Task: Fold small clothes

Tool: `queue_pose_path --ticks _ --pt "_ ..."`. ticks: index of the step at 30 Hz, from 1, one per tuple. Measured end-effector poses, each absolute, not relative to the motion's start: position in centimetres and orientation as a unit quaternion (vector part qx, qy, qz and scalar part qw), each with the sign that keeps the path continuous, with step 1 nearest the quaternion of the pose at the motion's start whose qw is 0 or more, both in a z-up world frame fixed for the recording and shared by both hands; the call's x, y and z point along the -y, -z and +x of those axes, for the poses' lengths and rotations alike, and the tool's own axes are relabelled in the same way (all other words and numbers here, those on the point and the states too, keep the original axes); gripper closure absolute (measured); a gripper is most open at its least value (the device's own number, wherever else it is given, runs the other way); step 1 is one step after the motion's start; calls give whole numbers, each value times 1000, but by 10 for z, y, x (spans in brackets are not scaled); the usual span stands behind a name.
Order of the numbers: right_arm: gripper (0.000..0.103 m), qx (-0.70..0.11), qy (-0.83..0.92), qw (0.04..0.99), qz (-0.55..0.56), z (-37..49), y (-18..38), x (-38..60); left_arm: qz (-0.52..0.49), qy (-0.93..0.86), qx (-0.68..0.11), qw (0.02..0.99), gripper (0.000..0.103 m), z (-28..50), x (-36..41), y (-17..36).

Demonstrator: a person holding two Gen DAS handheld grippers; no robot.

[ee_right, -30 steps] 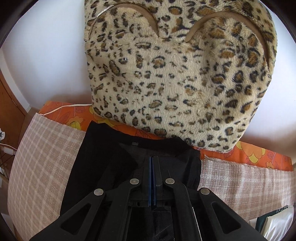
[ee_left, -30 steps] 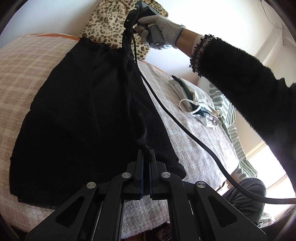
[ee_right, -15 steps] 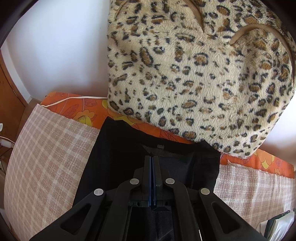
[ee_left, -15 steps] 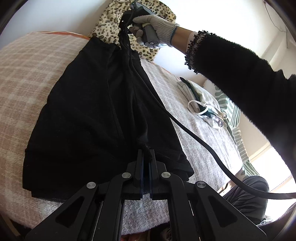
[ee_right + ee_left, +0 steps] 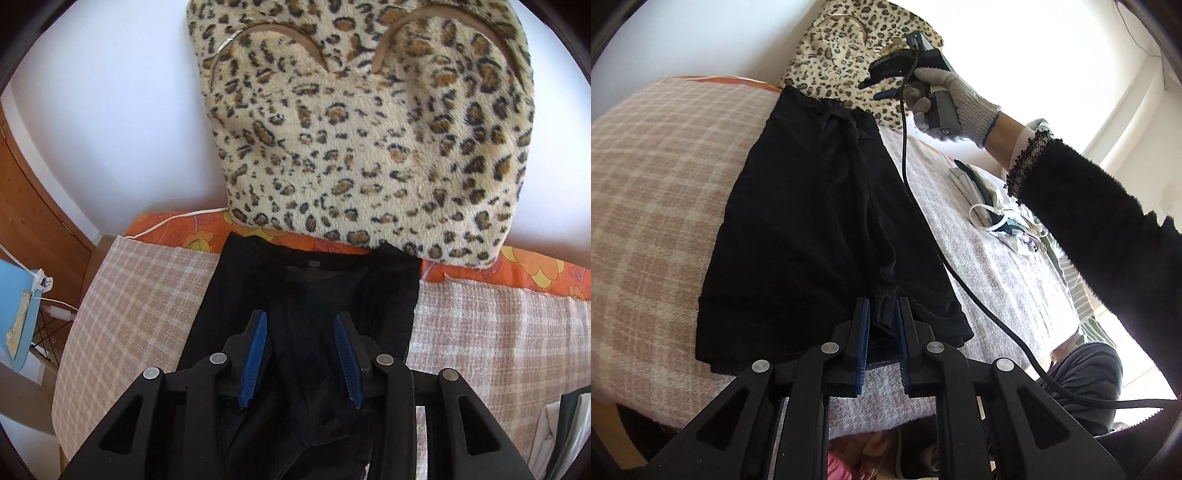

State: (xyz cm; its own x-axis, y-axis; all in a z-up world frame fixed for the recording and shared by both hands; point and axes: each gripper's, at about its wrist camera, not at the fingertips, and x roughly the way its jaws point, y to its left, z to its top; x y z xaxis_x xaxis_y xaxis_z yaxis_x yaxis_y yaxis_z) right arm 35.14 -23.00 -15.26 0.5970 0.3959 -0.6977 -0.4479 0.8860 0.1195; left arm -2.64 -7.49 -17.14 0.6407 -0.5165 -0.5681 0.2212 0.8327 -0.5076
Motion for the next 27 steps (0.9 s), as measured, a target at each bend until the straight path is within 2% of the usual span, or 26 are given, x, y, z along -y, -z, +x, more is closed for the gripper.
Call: queue_pose_path --ticks 2,9,13,17,20,23,25,27 --pt "68 -398 -235 886 -28 349 170 242 -189 207 -365 888 90 -29 67 165" --pt "67 -428 -224 875 -26 341 211 252 -166 171 -365 900 90 -12 18 134" --pt "66 -443 -213 871 -20 346 223 247 -137 140 -339 920 90 0 -6 115" --pt "66 -448 -213 868 -17 347 224 237 -139 131 -321 927 90 7 -17 113" --pt "66 -471 -290 832 45 343 217 233 -172 152 -340 912 90 12 -15 124" --pt "66 -453 -334 825 43 331 200 222 -173 187 -367 895 90 17 3 133" --pt "66 -449 -336 827 35 324 194 218 -161 211 -380 886 85 16 17 137" --pt "66 -448 -334 829 30 317 190 219 -153 227 -389 880 60 15 29 141"
